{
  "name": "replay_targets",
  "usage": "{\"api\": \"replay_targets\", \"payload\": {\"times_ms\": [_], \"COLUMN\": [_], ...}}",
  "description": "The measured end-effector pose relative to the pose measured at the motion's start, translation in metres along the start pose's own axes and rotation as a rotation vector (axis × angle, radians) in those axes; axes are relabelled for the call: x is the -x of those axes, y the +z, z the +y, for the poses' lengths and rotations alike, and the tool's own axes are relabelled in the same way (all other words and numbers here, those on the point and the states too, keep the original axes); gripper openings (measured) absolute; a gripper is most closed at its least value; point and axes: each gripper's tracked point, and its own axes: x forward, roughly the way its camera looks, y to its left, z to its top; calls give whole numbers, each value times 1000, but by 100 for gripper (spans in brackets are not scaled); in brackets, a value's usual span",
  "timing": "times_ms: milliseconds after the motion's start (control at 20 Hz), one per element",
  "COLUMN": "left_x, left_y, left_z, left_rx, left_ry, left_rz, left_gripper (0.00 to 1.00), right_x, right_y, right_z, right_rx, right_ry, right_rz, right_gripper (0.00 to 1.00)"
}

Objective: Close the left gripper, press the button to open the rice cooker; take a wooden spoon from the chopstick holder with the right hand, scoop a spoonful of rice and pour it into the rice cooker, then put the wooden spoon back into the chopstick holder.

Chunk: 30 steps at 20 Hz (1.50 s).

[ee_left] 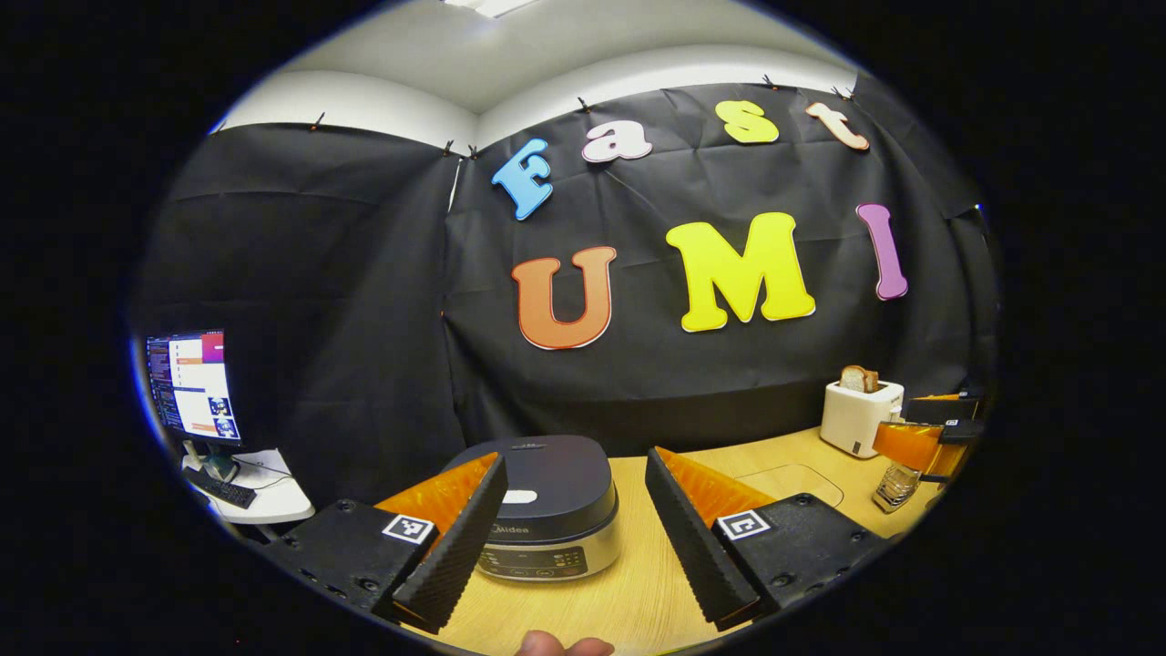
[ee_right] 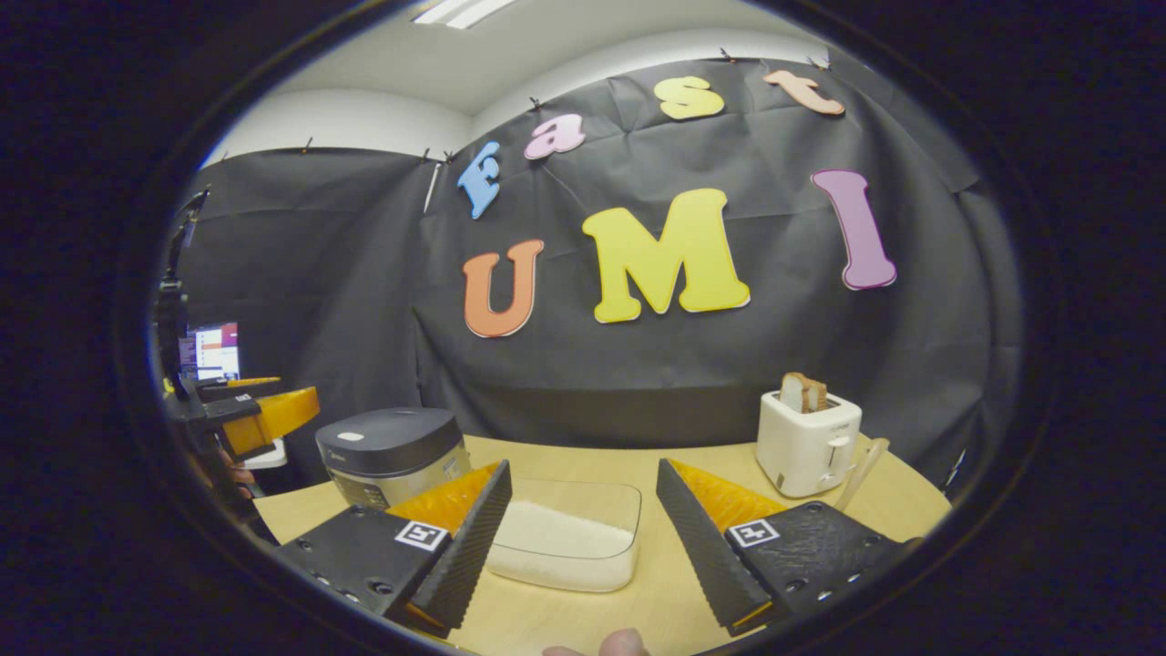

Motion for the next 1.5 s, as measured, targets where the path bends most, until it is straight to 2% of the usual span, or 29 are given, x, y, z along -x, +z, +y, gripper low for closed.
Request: {"api": "replay_targets", "payload": {"times_ms": [50,250,400,450,700,750,850,900,950,1000,1100,1200,1300,1450,1500], "left_x": [-2,-23,-42,-48,-81,-84,-90,-92,-93,-96,-98,-101,-104,-104,-104], "left_y": [6,11,-15,-25,-62,-68,-77,-82,-85,-88,-96,-104,-109,-111,-112], "left_z": [6,23,25,26,50,52,61,65,67,65,57,52,53,51,49], "left_rx": [-3,11,72,89,112,115,116,111,109,112,114,118,115,111,113], "left_ry": [-3,-34,-92,-104,-59,-59,-42,-30,-28,-37,-64,-80,-82,-77,-77], "left_rz": [11,83,216,272,451,488,545,570,584,602,643,672,686,703,706], "left_gripper": [96,96,94,91,67,64,54,45,40,29,18,13,8,5,0], "right_x": [1,3,2,1,-6,-8,-13,-14,-13,-14,-14,-15,-14,-14,-15], "right_y": [5,7,3,3,-9,-15,-29,-35,-38,-39,-41,-41,-40,-38,-39], "right_z": [-1,3,5,4,0,-1,-2,-4,-8,-12,-20,-25,-28,-29,-28], "right_rx": [1,0,6,7,-42,-49,-49,-50,-52,-54,-60,-65,-63,-55,-55], "right_ry": [-3,15,27,29,42,44,55,55,53,48,35,30,28,26,29], "right_rz": [-10,-17,-8,-5,6,18,55,66,73,76,74,75,68,62,64], "right_gripper": [96,95,95,99,92,96,95,95,92,92,92,96,92,96,96]}}
